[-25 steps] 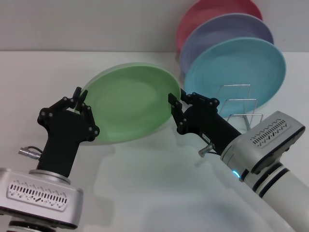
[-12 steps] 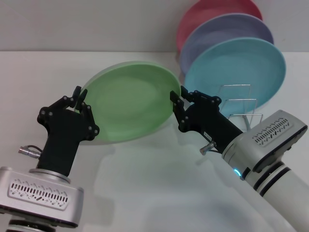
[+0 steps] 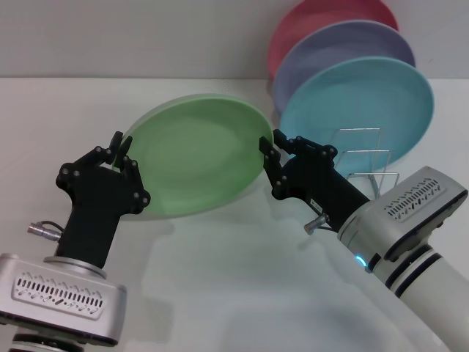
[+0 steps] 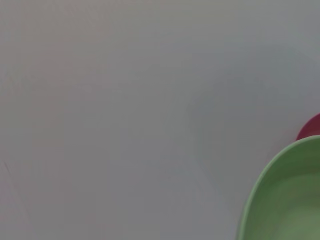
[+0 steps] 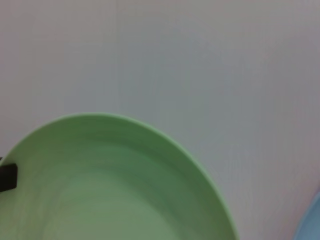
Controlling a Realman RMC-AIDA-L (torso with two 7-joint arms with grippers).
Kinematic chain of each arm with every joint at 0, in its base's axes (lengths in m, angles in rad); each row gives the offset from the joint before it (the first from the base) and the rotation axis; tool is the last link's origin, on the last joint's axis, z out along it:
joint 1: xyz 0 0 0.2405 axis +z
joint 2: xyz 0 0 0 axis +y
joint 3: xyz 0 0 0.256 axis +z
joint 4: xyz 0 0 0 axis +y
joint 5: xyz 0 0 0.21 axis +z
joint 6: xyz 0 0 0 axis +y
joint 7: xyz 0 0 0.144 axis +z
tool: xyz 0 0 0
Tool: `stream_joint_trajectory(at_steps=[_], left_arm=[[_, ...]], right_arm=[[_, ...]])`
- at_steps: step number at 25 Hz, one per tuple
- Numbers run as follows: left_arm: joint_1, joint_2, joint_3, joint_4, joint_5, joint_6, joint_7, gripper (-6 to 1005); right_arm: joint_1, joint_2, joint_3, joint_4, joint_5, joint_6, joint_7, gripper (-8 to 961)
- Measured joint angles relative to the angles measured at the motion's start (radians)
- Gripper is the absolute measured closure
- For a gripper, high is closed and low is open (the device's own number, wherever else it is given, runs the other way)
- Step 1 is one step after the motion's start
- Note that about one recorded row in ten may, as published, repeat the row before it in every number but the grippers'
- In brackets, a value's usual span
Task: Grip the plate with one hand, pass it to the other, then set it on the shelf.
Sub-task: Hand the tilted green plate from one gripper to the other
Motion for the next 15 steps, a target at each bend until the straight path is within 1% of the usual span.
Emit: stream_joint_trajectory(at_steps=[8,15], left_arm=[[0.000,0.000,0.000,-0.002,0.004,0.000,-0.002,892],[0.000,0.000,0.000,-0.003,0.006,0.000,-0.003,890]], right_arm=[[0.000,0.000,0.001,0.000,0.000,0.002,0.000,838],[0.000,0.000,0.003,-0.004,0.000,0.004,0.000,839]])
